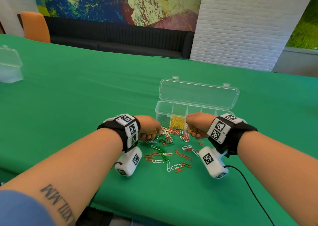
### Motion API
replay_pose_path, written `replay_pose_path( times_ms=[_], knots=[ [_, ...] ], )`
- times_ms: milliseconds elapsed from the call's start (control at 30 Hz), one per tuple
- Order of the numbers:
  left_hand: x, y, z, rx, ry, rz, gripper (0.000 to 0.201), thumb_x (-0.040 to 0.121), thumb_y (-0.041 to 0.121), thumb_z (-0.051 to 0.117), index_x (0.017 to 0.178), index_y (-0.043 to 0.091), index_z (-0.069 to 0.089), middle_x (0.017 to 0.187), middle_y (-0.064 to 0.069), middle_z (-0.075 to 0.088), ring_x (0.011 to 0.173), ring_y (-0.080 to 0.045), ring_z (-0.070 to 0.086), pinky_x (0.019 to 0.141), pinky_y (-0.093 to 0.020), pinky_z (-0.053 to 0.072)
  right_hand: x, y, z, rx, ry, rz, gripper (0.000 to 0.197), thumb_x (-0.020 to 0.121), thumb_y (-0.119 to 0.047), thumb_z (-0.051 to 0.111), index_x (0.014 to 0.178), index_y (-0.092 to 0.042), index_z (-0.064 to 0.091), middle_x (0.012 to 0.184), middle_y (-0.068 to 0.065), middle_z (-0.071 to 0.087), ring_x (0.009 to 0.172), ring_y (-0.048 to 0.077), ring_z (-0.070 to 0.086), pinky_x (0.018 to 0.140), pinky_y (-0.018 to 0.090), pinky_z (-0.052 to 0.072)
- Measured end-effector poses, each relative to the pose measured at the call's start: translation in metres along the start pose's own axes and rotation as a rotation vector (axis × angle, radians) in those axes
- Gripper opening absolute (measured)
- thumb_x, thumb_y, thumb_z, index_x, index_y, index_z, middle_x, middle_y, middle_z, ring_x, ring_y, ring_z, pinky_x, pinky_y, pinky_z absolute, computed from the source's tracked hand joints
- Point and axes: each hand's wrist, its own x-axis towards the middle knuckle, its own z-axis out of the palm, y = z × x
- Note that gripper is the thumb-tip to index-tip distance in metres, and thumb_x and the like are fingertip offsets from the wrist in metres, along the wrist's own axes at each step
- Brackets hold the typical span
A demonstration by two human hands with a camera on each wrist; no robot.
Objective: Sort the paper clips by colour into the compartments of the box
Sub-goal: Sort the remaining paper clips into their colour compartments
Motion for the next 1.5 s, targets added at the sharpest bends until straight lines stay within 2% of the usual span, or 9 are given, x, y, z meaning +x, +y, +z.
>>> replay_pose_path(
  times_ms=[200, 367, 667, 833, 933, 1067, 1200, 1333, 1500],
  knots=[
    [-0.004, 0.013, -0.012, -0.427, -0.07, 0.02, 0.039, 0.1, 0.038, 0.031, 0.086, 0.011, 0.055, 0.057, 0.001, 0.043, 0.041, -0.007, 0.037, 0.035, -0.013, 0.029, 0.0, 0.009, -0.008, 0.376, -0.026, 0.034, 0.019, 0.091, 0.006, 0.029, 0.09, -0.001, 0.047, 0.069, 0.008, 0.042, 0.04, 0.013, 0.048, 0.034, 0.016, 0.042],
    [-0.007, 0.034, -0.023, -0.741, -0.086, 0.07, 0.05, 0.099, 0.045, 0.03, 0.101, 0.001, 0.053, 0.092, -0.012, 0.048, 0.063, -0.015, 0.05, 0.041, -0.017, 0.048, -0.003, 0.0, -0.022, 0.78, -0.077, -0.055, 0.016, 0.096, -0.009, 0.034, 0.105, -0.001, 0.045, 0.083, 0.014, 0.05, 0.072, 0.024, 0.055, 0.049, 0.027, 0.056],
    [0.016, 0.076, -0.029, -1.003, -0.126, 0.124, 0.057, 0.099, 0.045, 0.032, 0.121, -0.006, 0.04, 0.1, -0.024, 0.047, 0.097, -0.033, 0.052, 0.097, -0.039, 0.045, 0.013, -0.023, -0.042, 0.951, -0.113, -0.003, 0.078, 0.097, -0.056, 0.02, 0.131, 0.013, 0.033, 0.126, 0.033, 0.041, 0.118, 0.04, 0.045, 0.091, 0.036, 0.043],
    [0.035, 0.089, -0.025, -0.905, -0.095, 0.091, 0.061, 0.098, 0.048, 0.031, 0.127, -0.005, 0.039, 0.11, -0.023, 0.045, 0.089, -0.03, 0.05, 0.079, -0.036, 0.047, 0.028, -0.03, -0.041, 0.954, -0.077, 0.014, 0.091, 0.091, -0.067, 0.016, 0.135, 0.012, 0.03, 0.145, 0.031, 0.026, 0.131, 0.041, 0.036, 0.092, 0.037, 0.041],
    [0.044, 0.095, -0.022, -0.861, -0.071, 0.073, 0.063, 0.097, 0.049, 0.03, 0.132, -0.002, 0.036, 0.138, -0.025, 0.033, 0.114, -0.029, 0.045, 0.086, -0.037, 0.042, 0.039, -0.033, -0.039, 0.946, -0.059, 0.036, 0.103, 0.084, -0.076, 0.017, 0.138, 0.01, 0.027, 0.147, 0.027, 0.025, 0.125, 0.039, 0.041, 0.079, 0.036, 0.042],
    [0.047, 0.102, -0.021, -0.837, -0.073, 0.067, 0.068, 0.098, 0.05, 0.028, 0.143, 0.0, 0.025, 0.151, -0.031, 0.011, 0.143, -0.037, 0.012, 0.114, -0.044, 0.017, 0.053, -0.035, -0.039, 0.924, -0.02, 0.027, 0.112, 0.072, -0.087, 0.015, 0.127, 0.007, 0.039, 0.106, 0.014, 0.046, 0.071, 0.023, 0.042, 0.06, 0.03, 0.036],
    [0.047, 0.103, -0.023, -0.799, -0.046, 0.094, 0.067, 0.098, 0.05, 0.026, 0.143, 0.0, 0.026, 0.151, -0.03, 0.014, 0.142, -0.038, 0.015, 0.114, -0.044, 0.017, 0.056, -0.034, -0.039, 0.903, -0.032, 0.012, 0.111, 0.065, -0.092, 0.009, 0.113, 0.002, 0.045, 0.147, 0.022, 0.03, 0.082, 0.023, 0.048, 0.071, 0.033, 0.04],
    [0.044, 0.094, -0.022, -0.718, 0.018, 0.15, 0.052, 0.098, 0.05, 0.03, 0.124, 0.006, 0.043, 0.109, -0.018, 0.045, 0.101, -0.027, 0.045, 0.097, -0.039, 0.033, 0.05, -0.026, -0.041, 0.892, -0.075, -0.043, 0.104, 0.074, -0.086, 0.01, 0.121, 0.0, 0.043, 0.147, 0.025, 0.027, 0.138, 0.035, 0.026, 0.114, 0.044, 0.025],
    [0.021, 0.076, -0.016, -0.438, 0.179, 0.258, 0.025, 0.097, 0.035, 0.044, 0.099, 0.012, 0.053, 0.09, -0.005, 0.05, 0.081, -0.018, 0.049, 0.079, -0.031, 0.044, 0.024, -0.014, -0.042, 0.661, 0.004, -0.189, 0.051, 0.095, -0.052, 0.036, 0.095, -0.004, 0.055, 0.095, 0.015, 0.059, 0.088, 0.024, 0.058, 0.079, 0.03, 0.047]
  ],
)
